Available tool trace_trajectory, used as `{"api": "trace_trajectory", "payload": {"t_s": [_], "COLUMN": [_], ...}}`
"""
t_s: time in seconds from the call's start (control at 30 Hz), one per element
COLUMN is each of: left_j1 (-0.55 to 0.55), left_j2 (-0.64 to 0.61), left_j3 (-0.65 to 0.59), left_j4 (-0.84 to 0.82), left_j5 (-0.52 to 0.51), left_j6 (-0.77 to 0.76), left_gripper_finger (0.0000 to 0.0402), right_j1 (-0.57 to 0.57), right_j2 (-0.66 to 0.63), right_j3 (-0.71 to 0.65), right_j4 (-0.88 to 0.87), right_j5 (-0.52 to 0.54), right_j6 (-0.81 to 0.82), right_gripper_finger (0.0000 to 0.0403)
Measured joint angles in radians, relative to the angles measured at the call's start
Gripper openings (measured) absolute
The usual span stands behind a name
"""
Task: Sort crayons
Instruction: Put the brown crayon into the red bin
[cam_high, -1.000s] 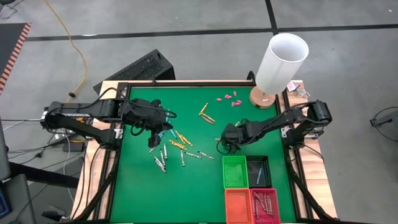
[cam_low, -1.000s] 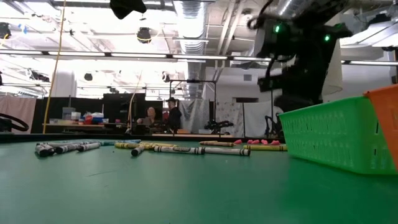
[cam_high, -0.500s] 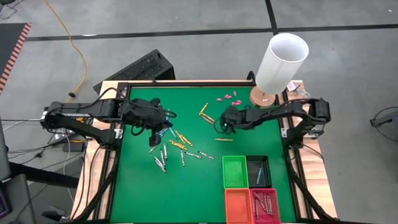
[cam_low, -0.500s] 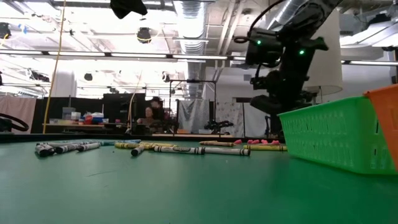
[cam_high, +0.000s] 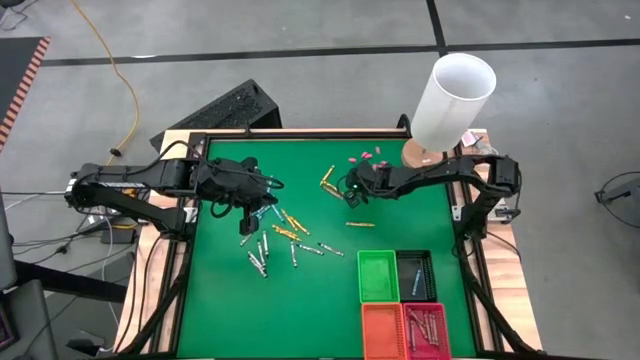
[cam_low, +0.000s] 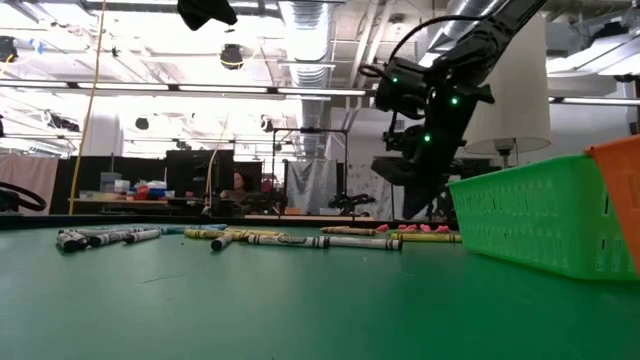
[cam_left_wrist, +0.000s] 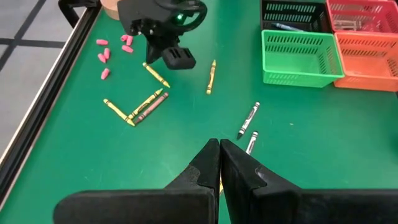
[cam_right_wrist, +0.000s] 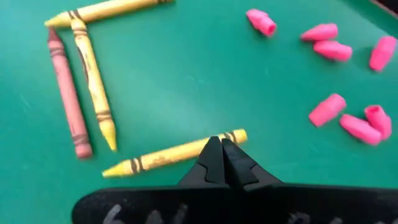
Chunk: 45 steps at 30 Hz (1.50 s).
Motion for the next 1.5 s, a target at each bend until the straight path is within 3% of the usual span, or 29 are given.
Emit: {"api": "trace_trajectory", "payload": {"t_s": [0.4, 0.73, 0.93, 1.27, 1.5], "left_j1": [-0.007, -0.009, -0.009, -0.009, -0.009], "left_j2": [0.0, 0.0, 0.0, 0.0, 0.0], "left_j3": [0.0, 0.0, 0.0, 0.0, 0.0], "left_j4": [-0.001, -0.001, 0.0, 0.0, 0.0], "left_j5": [0.002, 0.002, 0.002, 0.001, -0.036], "left_j6": [-0.005, -0.005, -0.006, 0.008, 0.046], "left_gripper_finger": [0.0, 0.0, 0.0, 0.0, 0.0], "right_j1": [0.037, 0.209, 0.248, 0.046, -0.057], "right_j2": [0.232, 0.256, 0.255, 0.289, 0.343], "right_j3": [0.219, 0.372, 0.47, 0.524, 0.531], "right_j4": [-0.129, -0.161, -0.267, -0.132, -0.022], "right_j5": [-0.017, -0.099, 0.043, 0.07, -0.043], "right_j6": [-0.027, -0.095, -0.13, -0.233, -0.209], "right_gripper_finger": [0.0, 0.0, 0.0, 0.0, 0.0]}}
